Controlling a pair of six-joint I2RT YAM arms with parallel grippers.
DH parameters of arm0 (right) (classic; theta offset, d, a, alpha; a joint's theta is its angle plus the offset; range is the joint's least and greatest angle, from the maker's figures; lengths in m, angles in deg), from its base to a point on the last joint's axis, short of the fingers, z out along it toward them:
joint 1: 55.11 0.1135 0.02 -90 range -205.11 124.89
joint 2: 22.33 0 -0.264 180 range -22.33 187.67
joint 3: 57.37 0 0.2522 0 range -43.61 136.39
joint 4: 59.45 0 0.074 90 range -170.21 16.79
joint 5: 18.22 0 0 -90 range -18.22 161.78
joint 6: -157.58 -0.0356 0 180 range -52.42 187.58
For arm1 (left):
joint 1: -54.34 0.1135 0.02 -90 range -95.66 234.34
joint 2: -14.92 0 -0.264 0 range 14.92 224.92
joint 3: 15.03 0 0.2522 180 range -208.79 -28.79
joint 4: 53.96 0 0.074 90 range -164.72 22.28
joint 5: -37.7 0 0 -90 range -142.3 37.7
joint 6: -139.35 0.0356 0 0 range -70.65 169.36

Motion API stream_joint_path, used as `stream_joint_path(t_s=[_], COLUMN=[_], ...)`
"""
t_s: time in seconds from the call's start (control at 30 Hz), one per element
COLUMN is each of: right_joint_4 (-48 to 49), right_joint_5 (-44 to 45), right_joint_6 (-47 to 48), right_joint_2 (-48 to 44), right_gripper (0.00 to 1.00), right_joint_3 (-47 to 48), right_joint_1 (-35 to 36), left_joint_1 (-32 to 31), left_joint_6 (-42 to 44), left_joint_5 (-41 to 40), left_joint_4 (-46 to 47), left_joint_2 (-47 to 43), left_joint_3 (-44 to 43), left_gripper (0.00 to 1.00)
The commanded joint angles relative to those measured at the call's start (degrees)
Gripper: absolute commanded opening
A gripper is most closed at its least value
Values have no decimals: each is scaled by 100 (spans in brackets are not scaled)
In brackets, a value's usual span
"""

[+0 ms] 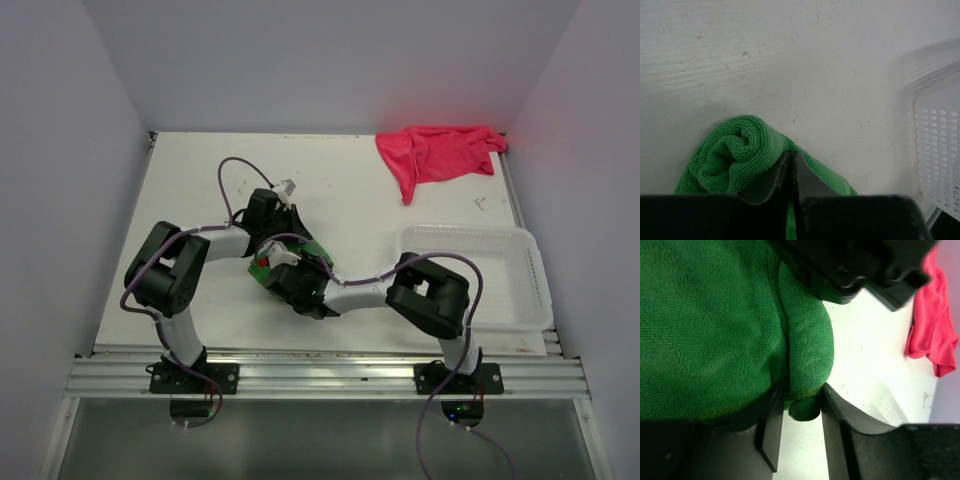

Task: Roll the towels
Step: Roll the towel

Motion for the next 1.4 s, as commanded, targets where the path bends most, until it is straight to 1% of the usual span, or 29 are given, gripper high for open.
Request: stream_joint_path(t_s=[0.0,0.03,0.23,0.3,0.4,0.47,0.5,0.6,0.7,0.73,0.83,1.03,1.2,1.37], right_joint_4=[115,-24,-79,-87,0,35,62,255,413,509,721,572,659,660], right_joint_5=[-461,-653,-1454,-1919,-2867,-3281,-3753,-4598,-5005,-5293,-5655,-5796,-6051,-5982], right_joint_6=[-730,-983,-1573,-1767,-2311,-2724,-2821,-3225,-3604,-3770,-3999,-3895,-3903,-3860], right_joint_2=[-744,-833,-1474,-1659,-2029,-2213,-2257,-2328,-2346,-2346,-2372,-1996,-1661,-1476], right_gripper=[39,41,46,46,46,46,47,48,49,49,50,51,52,52], right_joint_3=[-34,-95,-456,-587,-781,-834,-912,-966,-1071,-1115,-1203,-1054,-1089,-1142], right_joint_1=[-150,-193,-624,-756,-1168,-1502,-1617,-1960,-2241,-2381,-2601,-2646,-2646,-2637], left_joint_1=[-27,-27,-27,-27,-27,-27,-27,-27,-27,-27,-27,-27,-27,-27], left_joint_6=[-10,-1,34,25,25,7,16,8,7,16,16,-1,-19,-10], left_joint_5=[-316,-342,-377,-377,-377,-377,-377,-377,-377,-386,-386,-377,-412,-430], left_joint_4=[-120,-111,-85,-76,-41,-23,-23,-41,-32,-41,-50,3,12,21], left_joint_2=[47,47,56,65,13,-5,-31,-67,-84,-84,-84,-137,-225,-278], left_joint_3=[292,301,301,309,344,371,371,380,389,380,397,485,520,538], left_gripper=[9,9,9,8,8,8,8,8,8,8,8,8,8,8])
